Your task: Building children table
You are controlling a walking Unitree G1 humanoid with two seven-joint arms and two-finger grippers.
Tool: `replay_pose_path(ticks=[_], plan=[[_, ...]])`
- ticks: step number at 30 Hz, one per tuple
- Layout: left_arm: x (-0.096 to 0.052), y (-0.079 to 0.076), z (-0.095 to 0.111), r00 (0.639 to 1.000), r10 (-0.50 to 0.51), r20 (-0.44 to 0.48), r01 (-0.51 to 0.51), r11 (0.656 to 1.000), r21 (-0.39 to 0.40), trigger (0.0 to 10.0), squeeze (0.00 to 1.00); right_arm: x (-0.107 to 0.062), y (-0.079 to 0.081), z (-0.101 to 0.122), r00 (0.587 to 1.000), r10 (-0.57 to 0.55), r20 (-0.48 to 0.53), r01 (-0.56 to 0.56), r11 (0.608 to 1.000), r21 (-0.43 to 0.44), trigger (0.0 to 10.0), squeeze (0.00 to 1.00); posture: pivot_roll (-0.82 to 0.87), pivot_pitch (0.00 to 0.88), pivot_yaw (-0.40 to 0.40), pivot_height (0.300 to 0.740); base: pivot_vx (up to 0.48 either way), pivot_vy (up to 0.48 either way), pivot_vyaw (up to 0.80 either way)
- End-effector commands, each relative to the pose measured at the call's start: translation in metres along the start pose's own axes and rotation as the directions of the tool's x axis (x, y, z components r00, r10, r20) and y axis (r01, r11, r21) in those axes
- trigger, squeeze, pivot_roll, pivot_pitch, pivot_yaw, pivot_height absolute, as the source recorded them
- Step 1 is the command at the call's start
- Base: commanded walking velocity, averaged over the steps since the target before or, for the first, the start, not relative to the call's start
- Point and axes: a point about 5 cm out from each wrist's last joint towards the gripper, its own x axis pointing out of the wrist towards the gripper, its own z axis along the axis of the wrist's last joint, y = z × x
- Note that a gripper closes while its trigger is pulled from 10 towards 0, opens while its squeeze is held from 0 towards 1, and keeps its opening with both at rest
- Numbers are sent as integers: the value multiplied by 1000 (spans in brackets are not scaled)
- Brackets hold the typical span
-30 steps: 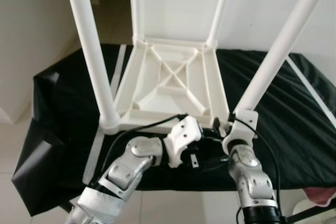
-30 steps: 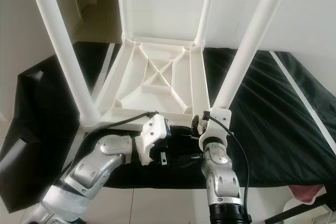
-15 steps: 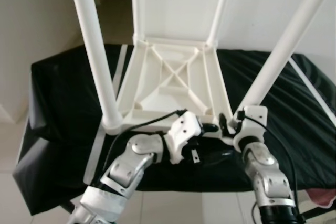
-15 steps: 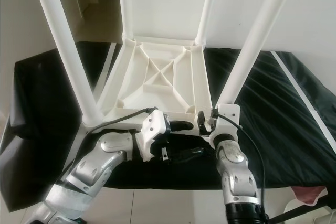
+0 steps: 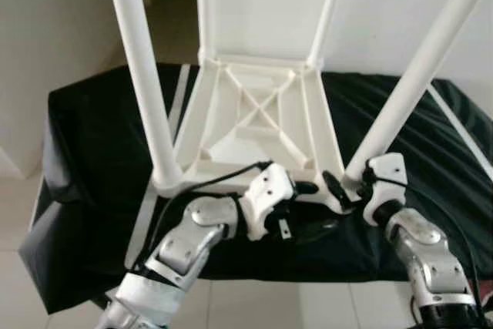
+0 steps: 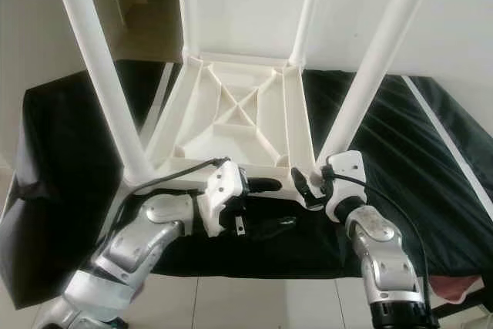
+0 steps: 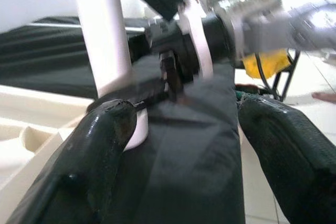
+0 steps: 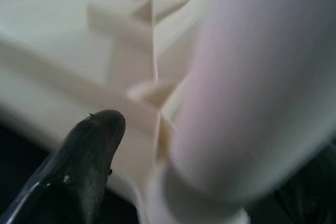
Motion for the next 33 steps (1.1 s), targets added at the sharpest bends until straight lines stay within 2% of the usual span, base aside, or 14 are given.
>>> replay_pose_path(ticks=[1, 6, 18, 19, 20, 21, 22, 27, 30, 31, 32, 33], plan=[[1, -6, -2, 998, -61, -10, 60, 998, -13, 10000, 0, 2, -3, 1, 999, 48, 6, -48, 999, -20, 10000, 0, 14, 0, -36, 740, 0, 0, 0], [2, -5, -2, 998, -63, -12, 63, 998, -8, 10000, 0, 8, -10, 1, 995, 104, -7, -104, 993, -55, 10000, 0, 17, 0, -35, 740, 0, 0, 0], [3, -4, 0, 998, -65, -12, 65, 998, 0, 10000, 0, 20, -7, 1, 978, 208, 1, -208, 978, -35, 10000, 0, 18, 0, -34, 740, 0, 0, 0], [3, -4, 0, 998, -67, -13, 67, 998, 2, 10000, 0, 20, -7, 0, 977, 212, 5, -211, 977, -28, 8784, 0, 18, 0, -35, 740, 0, 0, 0], [4, -4, 1, 998, -67, -11, 67, 998, 2, 10000, 0, 20, -7, -1, 976, 216, 6, -216, 976, -24, 2431, 0, 20, 0, -38, 740, 0, 0, 0], [4, -4, 1, 998, -67, -11, 67, 998, 2, 10000, 0, 20, -7, -1, 976, 216, 6, -216, 976, -24, 2431, 0, 20, 0, -38, 740, 0, 0, 0], [4, -4, 1, 998, -66, -10, 67, 998, 3, 10000, 0, 20, -8, -2, 976, 219, 6, -219, 976, -23, 0, 0, 20, 0, -38, 740, 0, 0, 0], [4, -6, 0, 998, -67, -10, 67, 998, 0, 10000, 0, 15, -7, -11, 974, 226, -11, -226, 974, 25, 0, 0, 18, 0, -42, 740, 0, 0, 0], [4, -7, 0, 997, -72, -7, 72, 997, -4, 10000, 0, 9, -8, -13, 981, 194, -5, -193, 979, 68, 0, 0, 12, 0, -43, 740, 0, 0, 0], [4, -8, 0, 997, -74, -7, 74, 997, -5, 10000, 0, 8, -8, -13, 984, 178, -10, -176, 981, 83, 1412, 0, 11, 0, -44, 740, 0, 0, 0], [4, -8, -1, 997, -75, -7, 75, 997, -5, 10000, 0, 7, -8, -14, 986, 169, -14, -167, 982, 90, 1412, 0, 10, 0, -43, 740, 0, 0, 0], [4, -8, -1, 997, -77, -7, 77, 997, -6, 10000, 0, 6, -8, -14, 988, 152, -20, -150, 985, 88, 10000, 0, 9, 0, -42, 740, 0, 0, 0]])
